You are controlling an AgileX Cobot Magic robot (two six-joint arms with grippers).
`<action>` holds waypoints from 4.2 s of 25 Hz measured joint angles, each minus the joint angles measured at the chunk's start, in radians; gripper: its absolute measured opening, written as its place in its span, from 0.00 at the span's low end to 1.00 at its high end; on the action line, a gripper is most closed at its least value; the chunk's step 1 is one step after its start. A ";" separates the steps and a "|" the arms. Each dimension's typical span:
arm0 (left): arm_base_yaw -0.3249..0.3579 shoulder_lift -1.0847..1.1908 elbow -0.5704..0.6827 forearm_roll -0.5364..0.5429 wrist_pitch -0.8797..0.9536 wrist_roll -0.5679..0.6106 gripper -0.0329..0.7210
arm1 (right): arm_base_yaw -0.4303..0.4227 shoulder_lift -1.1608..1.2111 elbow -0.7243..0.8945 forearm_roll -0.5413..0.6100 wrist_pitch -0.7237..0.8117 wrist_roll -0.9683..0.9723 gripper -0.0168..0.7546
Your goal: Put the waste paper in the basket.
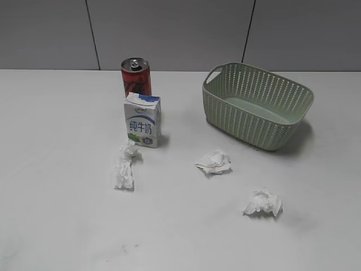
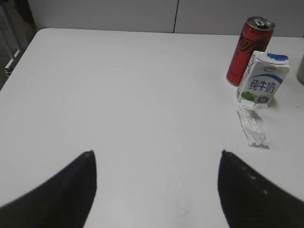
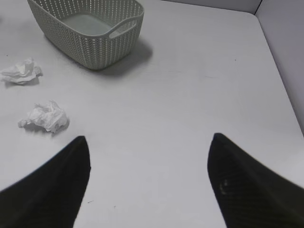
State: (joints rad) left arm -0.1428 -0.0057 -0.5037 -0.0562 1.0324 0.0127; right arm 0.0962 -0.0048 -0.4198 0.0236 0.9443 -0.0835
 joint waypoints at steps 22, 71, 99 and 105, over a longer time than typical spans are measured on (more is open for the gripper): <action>0.000 0.000 0.000 0.000 0.000 0.000 0.83 | 0.000 0.000 0.000 -0.060 0.000 -0.001 0.78; 0.000 0.000 0.000 -0.017 0.000 0.000 0.84 | 0.468 1.569 -0.440 -0.009 -0.305 0.234 0.78; 0.000 0.000 0.000 -0.017 0.000 0.000 0.83 | 0.481 1.862 -0.467 -0.024 -0.365 0.317 0.14; 0.000 0.000 0.000 -0.017 0.000 0.000 0.83 | 0.481 1.727 -0.518 -0.024 -0.302 0.306 0.14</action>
State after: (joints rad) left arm -0.1428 -0.0057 -0.5037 -0.0729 1.0324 0.0127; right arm 0.5774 1.7220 -0.9376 0.0000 0.6425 0.2227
